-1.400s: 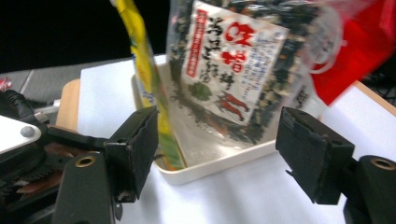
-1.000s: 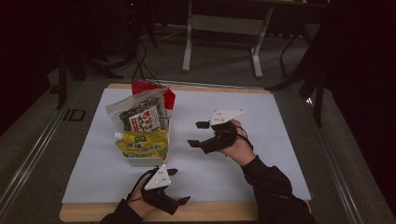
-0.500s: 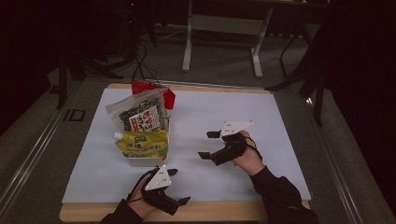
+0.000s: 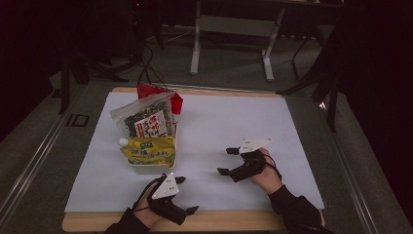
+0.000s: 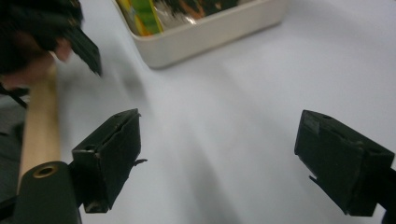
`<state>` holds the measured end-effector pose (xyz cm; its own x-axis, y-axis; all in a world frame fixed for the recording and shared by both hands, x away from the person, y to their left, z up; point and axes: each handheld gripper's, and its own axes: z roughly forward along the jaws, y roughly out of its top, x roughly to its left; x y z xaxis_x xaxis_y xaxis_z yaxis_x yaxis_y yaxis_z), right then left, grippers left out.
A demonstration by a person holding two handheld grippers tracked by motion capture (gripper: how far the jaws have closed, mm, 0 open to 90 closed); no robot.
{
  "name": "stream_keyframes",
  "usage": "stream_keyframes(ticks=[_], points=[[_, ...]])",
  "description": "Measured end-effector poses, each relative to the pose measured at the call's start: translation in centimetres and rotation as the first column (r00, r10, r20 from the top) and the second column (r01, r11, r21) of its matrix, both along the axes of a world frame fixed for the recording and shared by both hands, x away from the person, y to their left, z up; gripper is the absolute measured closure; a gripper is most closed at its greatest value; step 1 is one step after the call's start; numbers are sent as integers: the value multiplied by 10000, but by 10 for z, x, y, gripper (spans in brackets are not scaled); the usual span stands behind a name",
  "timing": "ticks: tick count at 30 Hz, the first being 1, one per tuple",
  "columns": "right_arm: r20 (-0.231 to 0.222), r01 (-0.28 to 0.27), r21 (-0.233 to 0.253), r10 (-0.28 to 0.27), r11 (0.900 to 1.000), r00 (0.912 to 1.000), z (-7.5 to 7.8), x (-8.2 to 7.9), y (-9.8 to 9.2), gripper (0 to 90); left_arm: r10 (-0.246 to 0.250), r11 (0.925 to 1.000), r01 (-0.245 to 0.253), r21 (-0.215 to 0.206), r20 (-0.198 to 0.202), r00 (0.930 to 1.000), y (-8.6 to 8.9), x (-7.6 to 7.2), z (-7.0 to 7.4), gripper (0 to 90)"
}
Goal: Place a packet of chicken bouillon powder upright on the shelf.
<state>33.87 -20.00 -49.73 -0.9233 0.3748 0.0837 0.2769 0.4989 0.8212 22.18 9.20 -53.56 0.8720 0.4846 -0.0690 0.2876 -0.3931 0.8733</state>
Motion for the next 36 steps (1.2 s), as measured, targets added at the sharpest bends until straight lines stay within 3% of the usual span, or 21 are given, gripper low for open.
stream_keyframes(ticks=[17, 23, 29, 36], points=[[-164, 195, -331, -201, 9993, 9997, -14, -13, -26, 142, -88, 10000, 88, 0, -61, 9999, 0, 1, -1, 19], [-133, 409, -252, -412, 9988, 9991, -18, -18, -36, 139, -103, 9999, 103, -29, -42, 9999, 0, 1, -1, 19], [-145, 513, 218, -510, 9984, 9986, -21, -23, -47, 139, -98, 9999, 98, -27, -40, 9999, 0, 1, -1, 19], [54, 512, 19, -512, 9987, 9987, -26, -30, -58, 137, -123, 9999, 123, 9, 14, 9999, -1, 1, -2, 18]])
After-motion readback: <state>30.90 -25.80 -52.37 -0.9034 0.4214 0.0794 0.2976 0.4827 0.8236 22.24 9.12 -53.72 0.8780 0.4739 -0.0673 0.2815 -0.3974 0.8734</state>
